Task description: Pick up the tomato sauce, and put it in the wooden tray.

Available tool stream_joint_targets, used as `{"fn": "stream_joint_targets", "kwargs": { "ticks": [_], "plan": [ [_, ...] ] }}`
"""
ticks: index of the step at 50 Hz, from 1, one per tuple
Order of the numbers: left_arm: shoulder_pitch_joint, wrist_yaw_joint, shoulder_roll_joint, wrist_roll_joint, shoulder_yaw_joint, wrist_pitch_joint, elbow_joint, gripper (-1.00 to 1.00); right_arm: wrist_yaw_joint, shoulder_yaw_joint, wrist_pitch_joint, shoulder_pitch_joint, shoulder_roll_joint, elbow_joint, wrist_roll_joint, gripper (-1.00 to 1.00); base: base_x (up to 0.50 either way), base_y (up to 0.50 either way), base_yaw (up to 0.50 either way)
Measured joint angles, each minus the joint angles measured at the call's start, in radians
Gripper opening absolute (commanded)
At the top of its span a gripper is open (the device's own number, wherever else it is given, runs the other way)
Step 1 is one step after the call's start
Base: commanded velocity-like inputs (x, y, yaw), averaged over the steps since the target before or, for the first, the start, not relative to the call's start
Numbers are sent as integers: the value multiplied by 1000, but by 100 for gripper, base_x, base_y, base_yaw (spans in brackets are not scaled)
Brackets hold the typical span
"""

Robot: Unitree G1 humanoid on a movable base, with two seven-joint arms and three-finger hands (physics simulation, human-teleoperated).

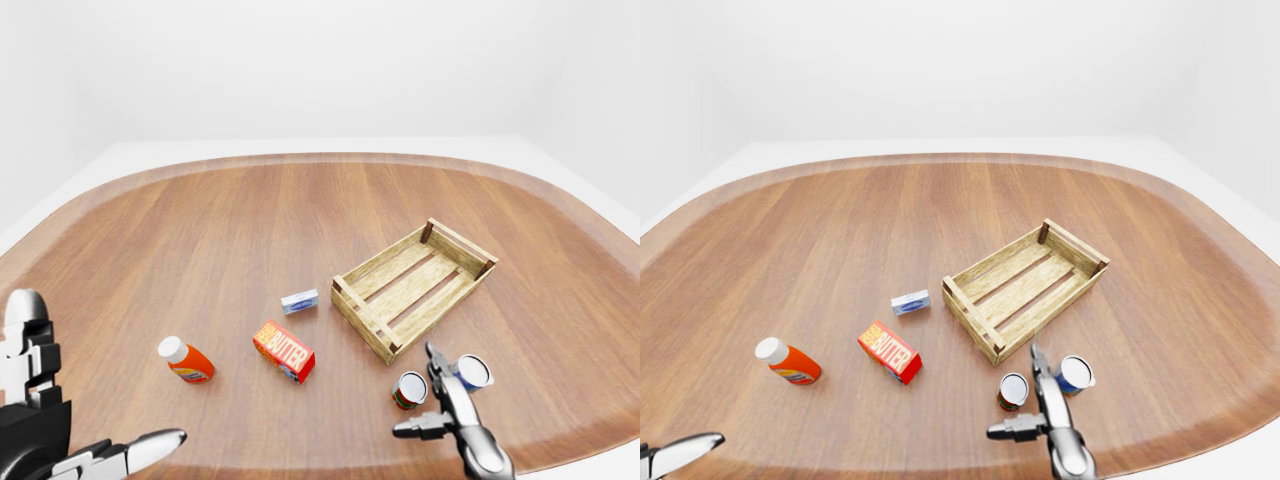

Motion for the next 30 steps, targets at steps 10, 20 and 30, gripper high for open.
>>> {"fn": "stream_joint_targets", "kwargs": {
  "ticks": [10,20,30],
  "plan": [
    [2,2,1,-1,-2,0,0,100,-13,1,0,-19,-5,27,-4,100,0,0,0],
    [3,0,-1,0,-2,0,0,100,-25,2,0,-36,-11,52,-5,100,0,0,0],
    [5,0,-1,-3,-2,0,0,99,-28,4,0,-39,-15,62,-6,15,0,0,0]
  ]
}}
